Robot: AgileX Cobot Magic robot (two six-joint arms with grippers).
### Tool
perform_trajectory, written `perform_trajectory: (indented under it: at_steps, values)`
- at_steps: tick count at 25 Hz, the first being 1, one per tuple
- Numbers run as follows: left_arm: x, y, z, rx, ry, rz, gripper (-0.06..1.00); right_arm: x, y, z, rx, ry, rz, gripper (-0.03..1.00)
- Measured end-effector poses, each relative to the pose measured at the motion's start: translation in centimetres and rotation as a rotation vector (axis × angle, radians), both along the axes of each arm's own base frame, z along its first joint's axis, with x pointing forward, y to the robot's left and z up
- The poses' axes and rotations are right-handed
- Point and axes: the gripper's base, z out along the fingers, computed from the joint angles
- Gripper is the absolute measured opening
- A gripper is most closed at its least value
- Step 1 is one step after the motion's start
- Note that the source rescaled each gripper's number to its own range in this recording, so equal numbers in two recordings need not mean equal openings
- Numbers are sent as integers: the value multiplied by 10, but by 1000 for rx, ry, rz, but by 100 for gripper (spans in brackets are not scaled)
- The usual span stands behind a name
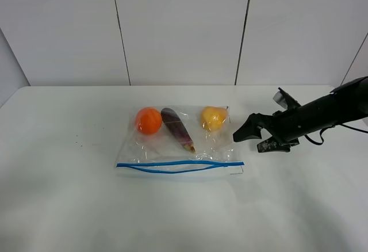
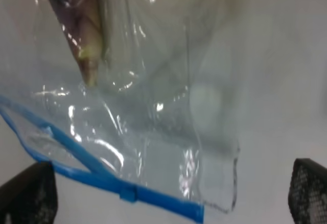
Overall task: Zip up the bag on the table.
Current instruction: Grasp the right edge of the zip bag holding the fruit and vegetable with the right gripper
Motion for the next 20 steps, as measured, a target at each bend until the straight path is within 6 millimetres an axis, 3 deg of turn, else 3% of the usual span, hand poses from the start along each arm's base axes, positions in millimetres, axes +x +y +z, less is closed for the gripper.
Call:
perform_trajectory:
  at_steps: [7, 15, 20]
  values:
    - [0, 0, 0, 0, 0, 0, 100, 16, 8, -23, 114, 67, 88, 98]
    - [0, 0, 0, 0, 0, 0, 100, 16, 11, -36, 164, 89, 100, 98]
    - [0, 0, 0, 0, 0, 0, 100, 13, 26, -40, 167, 94, 147, 93]
